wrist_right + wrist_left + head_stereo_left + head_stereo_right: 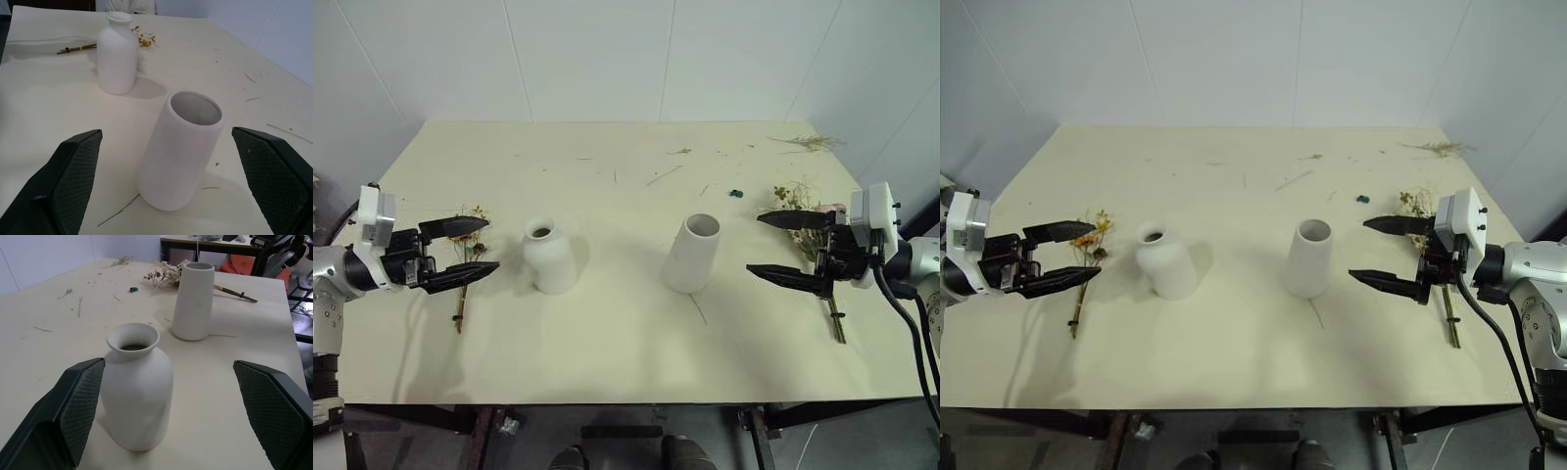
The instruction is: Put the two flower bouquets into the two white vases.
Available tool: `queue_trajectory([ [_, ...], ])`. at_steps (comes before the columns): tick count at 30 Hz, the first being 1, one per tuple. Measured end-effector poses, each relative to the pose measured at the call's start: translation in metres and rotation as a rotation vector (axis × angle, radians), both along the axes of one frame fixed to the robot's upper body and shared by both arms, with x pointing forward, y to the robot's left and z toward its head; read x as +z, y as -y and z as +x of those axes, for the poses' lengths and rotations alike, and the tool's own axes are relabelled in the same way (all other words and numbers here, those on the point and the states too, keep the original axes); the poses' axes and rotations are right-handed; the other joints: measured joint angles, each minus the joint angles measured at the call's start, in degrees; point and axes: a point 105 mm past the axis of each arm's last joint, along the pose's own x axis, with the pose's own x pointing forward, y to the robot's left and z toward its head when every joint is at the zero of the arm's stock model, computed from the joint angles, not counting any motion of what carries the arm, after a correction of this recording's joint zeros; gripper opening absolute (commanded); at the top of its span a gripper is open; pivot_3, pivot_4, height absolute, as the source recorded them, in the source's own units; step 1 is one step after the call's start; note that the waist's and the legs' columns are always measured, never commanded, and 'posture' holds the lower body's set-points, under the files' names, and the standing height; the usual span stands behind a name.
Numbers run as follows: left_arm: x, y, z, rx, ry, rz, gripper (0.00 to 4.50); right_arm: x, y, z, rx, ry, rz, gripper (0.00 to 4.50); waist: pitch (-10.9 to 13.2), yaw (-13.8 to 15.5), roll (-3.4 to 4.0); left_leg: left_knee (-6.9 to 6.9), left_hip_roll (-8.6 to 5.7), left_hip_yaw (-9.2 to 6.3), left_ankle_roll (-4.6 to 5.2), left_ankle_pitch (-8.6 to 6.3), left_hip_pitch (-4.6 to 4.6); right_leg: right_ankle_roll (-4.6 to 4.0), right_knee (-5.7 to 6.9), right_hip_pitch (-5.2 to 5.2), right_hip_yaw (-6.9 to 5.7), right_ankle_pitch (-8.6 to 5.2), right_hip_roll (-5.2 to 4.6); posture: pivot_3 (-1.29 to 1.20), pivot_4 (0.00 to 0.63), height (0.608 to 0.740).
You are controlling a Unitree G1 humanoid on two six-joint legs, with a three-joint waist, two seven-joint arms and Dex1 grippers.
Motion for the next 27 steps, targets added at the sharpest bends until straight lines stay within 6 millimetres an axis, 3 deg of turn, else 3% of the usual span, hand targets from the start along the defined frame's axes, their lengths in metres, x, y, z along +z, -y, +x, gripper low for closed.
queue_trajectory([
  [11,0.000,-0.008,0.001,0.045,0.003,0.036,4.48,0.008,-0.003,0.000,0.036,0.009,-0.018,4.50,0.0,-0.1,0.01,0.04,0.01,0.01,0.00,0.00,0.02,0.00,0.06,0.00,0.00,0.00,0.01,0.00,0.150,0.740],
  [14,-0.006,-0.035,0.017,0.292,-0.064,0.178,4.48,0.016,-0.005,0.003,0.069,0.052,-0.011,4.50,0.0,-0.3,-0.01,0.02,0.03,-0.01,0.00,0.00,0.04,-0.01,0.08,-0.02,-0.01,-0.01,0.04,0.00,0.150,0.740],
  [18,-0.008,-0.061,0.024,0.506,-0.131,0.298,4.48,0.009,-0.016,0.003,0.124,0.036,0.020,4.50,0.0,-0.2,0.01,-0.01,0.01,0.01,0.01,-0.02,0.00,-0.02,0.06,-0.03,0.00,-0.03,0.02,0.00,0.150,0.740],
  [24,-0.027,-0.070,0.034,0.679,-0.309,0.313,4.48,0.017,-0.025,0.002,0.196,0.061,0.039,4.50,0.0,-0.1,0.02,0.06,0.01,-0.01,0.01,-0.02,-0.03,-0.01,0.16,-0.06,-0.01,-0.03,0.03,0.00,0.150,0.740],
  [27,-0.031,-0.065,0.038,0.807,-0.408,0.311,4.48,0.019,-0.024,0.002,0.215,0.055,0.050,4.50,0.0,0.0,-0.02,0.14,-0.01,-0.07,0.01,-0.02,-0.06,0.02,0.21,-0.04,-0.02,-0.04,0.03,0.00,0.150,0.740],
])
